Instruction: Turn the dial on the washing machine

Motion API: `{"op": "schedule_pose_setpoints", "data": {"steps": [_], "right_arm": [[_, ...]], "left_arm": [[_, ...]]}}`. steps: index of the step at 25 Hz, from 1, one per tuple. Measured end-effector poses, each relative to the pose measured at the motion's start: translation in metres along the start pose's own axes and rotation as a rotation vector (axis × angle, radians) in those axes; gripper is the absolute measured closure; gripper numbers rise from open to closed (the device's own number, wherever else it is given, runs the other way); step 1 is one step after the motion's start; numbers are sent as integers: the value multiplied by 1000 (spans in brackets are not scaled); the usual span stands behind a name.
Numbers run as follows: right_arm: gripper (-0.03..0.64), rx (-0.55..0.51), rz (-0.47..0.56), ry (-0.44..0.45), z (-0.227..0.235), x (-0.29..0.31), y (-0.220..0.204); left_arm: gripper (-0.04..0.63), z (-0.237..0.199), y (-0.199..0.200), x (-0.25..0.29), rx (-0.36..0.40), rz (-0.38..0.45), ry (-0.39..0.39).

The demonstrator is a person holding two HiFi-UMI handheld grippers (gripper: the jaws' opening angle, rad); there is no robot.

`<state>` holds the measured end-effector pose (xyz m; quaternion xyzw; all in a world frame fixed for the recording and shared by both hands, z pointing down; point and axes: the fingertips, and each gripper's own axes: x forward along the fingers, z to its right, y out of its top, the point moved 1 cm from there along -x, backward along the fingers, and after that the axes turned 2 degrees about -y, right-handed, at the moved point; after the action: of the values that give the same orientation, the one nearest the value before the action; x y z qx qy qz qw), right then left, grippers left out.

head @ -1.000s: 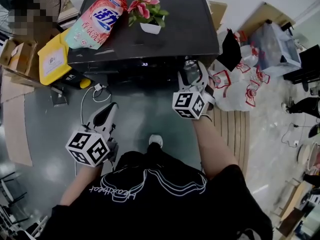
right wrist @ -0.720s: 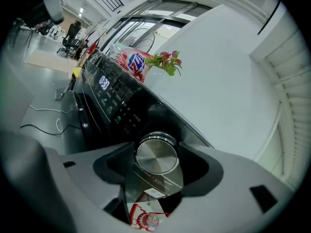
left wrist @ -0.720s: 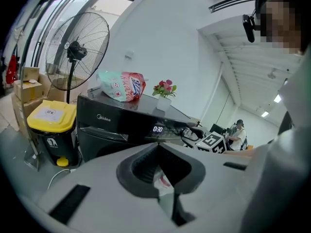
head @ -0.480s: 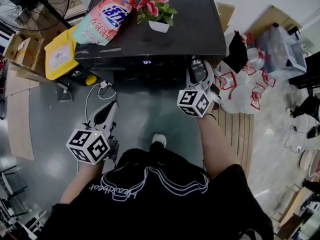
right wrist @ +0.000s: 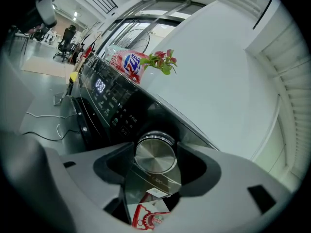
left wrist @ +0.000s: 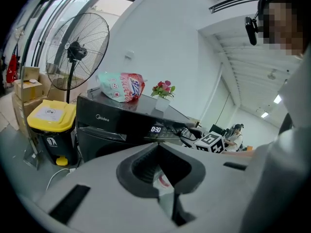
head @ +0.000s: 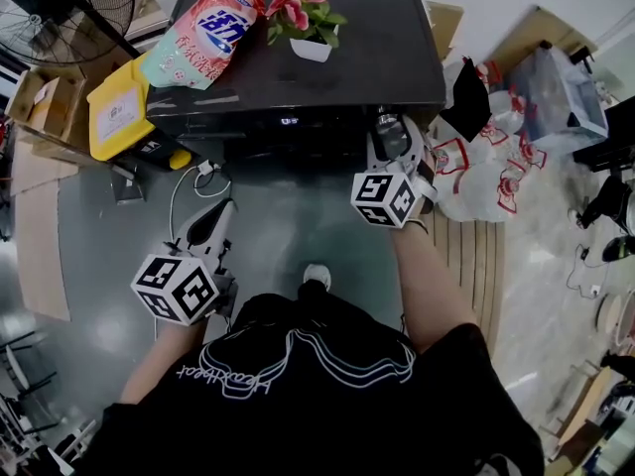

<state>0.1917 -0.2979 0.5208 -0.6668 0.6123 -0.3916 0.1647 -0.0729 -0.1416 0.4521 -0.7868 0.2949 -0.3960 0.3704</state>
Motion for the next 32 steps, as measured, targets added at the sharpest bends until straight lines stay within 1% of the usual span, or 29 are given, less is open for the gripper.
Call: {"op": "schedule_pose_setpoints", "data": {"steps": [3,8,13,16,20,22,32], "right_arm": [[337,31,-4,7,0,0,-1],[337,116,-1,25,3,0,-1],[337,198,8,46,5,0,-1],[337,244,15,58,5,0,-2],[337,362,18,81,7,0,-3],[337,403,16,91,7,0,-3],[337,492,13,123,11,1,-5]], "left_arm": [[591,1,1,0,-6,5,-2],[591,1,2,0,-7,8,3],[591,1,3,0,-34,18,-1],[591,1,5,-1,-30,27,-1],[591,0,6,-5,-30,34,2],[591,-1,5,-7,-30,32,4],[591,-3,6,-7,-47,22,3]]}}
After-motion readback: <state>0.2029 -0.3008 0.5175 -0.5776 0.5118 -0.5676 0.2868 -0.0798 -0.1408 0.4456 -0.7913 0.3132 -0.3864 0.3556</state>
